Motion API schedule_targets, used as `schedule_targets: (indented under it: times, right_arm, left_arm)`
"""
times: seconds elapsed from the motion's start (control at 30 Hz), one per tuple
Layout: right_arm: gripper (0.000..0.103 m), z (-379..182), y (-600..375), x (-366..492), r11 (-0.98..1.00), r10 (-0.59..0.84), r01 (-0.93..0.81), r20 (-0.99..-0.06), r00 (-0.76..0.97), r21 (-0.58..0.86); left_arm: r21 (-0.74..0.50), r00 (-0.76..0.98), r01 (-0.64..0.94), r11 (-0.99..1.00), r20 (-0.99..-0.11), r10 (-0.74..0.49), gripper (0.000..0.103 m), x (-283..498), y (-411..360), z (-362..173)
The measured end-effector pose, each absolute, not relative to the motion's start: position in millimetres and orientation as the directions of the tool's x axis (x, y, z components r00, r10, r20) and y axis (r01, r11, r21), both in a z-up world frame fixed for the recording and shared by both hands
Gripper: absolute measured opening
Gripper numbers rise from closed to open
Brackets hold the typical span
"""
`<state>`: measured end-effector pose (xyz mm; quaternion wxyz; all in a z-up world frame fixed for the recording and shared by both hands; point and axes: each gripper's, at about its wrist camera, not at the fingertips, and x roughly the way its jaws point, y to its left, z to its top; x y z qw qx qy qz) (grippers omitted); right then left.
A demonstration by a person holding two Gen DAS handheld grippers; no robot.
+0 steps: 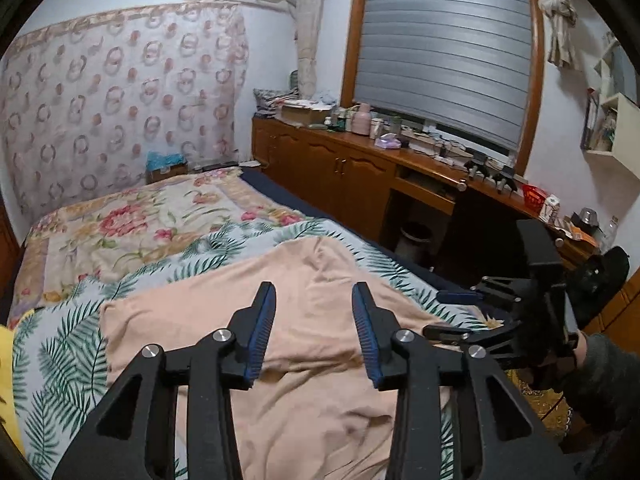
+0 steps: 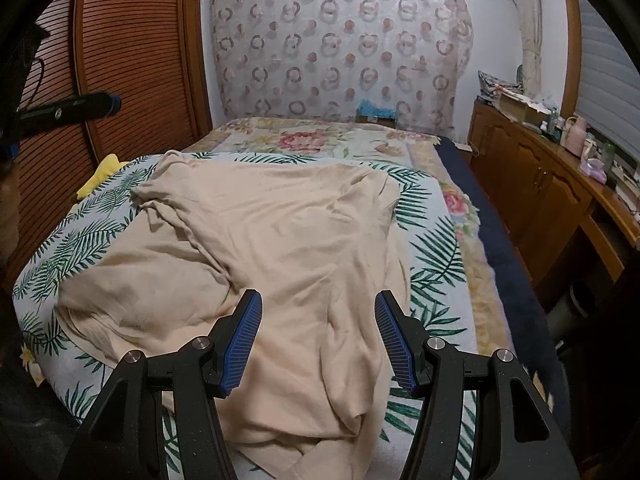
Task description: Fold small clothes
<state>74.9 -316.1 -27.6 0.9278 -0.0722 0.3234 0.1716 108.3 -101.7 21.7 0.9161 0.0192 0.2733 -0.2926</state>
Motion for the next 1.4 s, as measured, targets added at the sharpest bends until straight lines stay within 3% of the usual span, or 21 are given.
schedule_targets:
  times: [0.03, 0.2, 0.63, 0.87, 1.1, 1.27, 1.4]
  right_arm:
    - [0.061, -27, -316, 77, 0.929, 0.277, -0.37, -0.627, 0.728, -0.019]
    - [0.061, -27, -310, 87, 0.917, 0.304, -0.398, -0.632, 0.713, -0.007]
    - [0.061, -40, -267, 124, 0.846, 0.39, -0.533, -0.679, 0.623, -0.004]
    - [0.059, -50, -256, 152, 0.828, 0.392, -0.56, -0.725, 0.566, 0.011]
    - [0.048, -50, -255, 161, 0.822, 0.383, -0.57, -0.74, 0.553, 0.0]
    - [0.008, -51, -247, 156, 0.805, 0.381, -0.592, -0.734, 0.562, -0.034]
    - [0.006, -35, -246, 139, 0.781, 0.428, -0.622, -0.678, 0.598, -0.056]
  left_arm:
    - [-0.124, 0.683, 0.533, 0.837, -0.521, -0.512, 0.042, 109, -98, 18]
    - [-0.118, 0.714, 0.453, 0.884, -0.546, -0.439, 0.075, 108, -70, -1]
    - [-0.126, 0.753, 0.261, 0.957, -0.594, -0.283, 0.075, 100, -5, -43]
    - [-0.136, 0.752, 0.223, 0.965, -0.606, -0.259, 0.075, 96, 11, -56]
    - [-0.13, 0.747, 0.208, 0.969, -0.619, -0.243, 0.075, 96, 16, -63]
    - [-0.125, 0.75, 0.203, 0.971, -0.617, -0.236, 0.075, 93, 18, -63]
    - [-0.128, 0.753, 0.201, 0.971, -0.614, -0.236, 0.075, 93, 19, -62]
